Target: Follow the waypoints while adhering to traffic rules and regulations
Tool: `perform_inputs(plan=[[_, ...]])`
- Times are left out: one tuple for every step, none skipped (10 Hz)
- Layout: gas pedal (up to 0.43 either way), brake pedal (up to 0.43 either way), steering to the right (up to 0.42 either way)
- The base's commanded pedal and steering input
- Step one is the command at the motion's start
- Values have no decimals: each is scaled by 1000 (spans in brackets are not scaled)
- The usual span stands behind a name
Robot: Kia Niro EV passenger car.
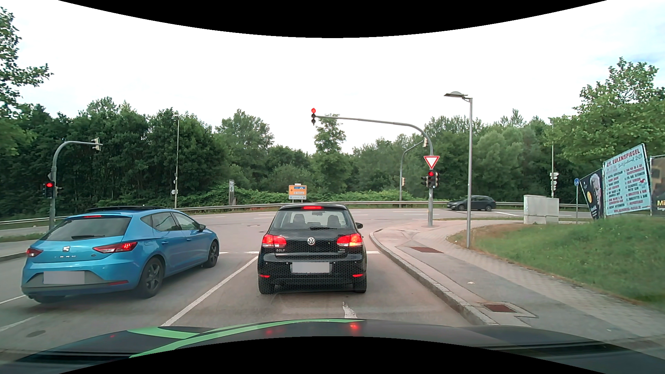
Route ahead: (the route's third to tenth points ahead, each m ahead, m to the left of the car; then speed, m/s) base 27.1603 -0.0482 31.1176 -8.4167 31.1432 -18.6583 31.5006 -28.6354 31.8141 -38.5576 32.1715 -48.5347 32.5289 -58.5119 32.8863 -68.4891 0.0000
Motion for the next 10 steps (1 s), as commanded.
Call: perform_inputs(plan=[[0, 415, -17], [0, 415, -17], [0, 415, -17], [0, 415, -16], [0, 415, -17], [0, 415, -17], [0, 415, -16], [0, 415, -17], [0, 415, -16], [0, 409, -17]])
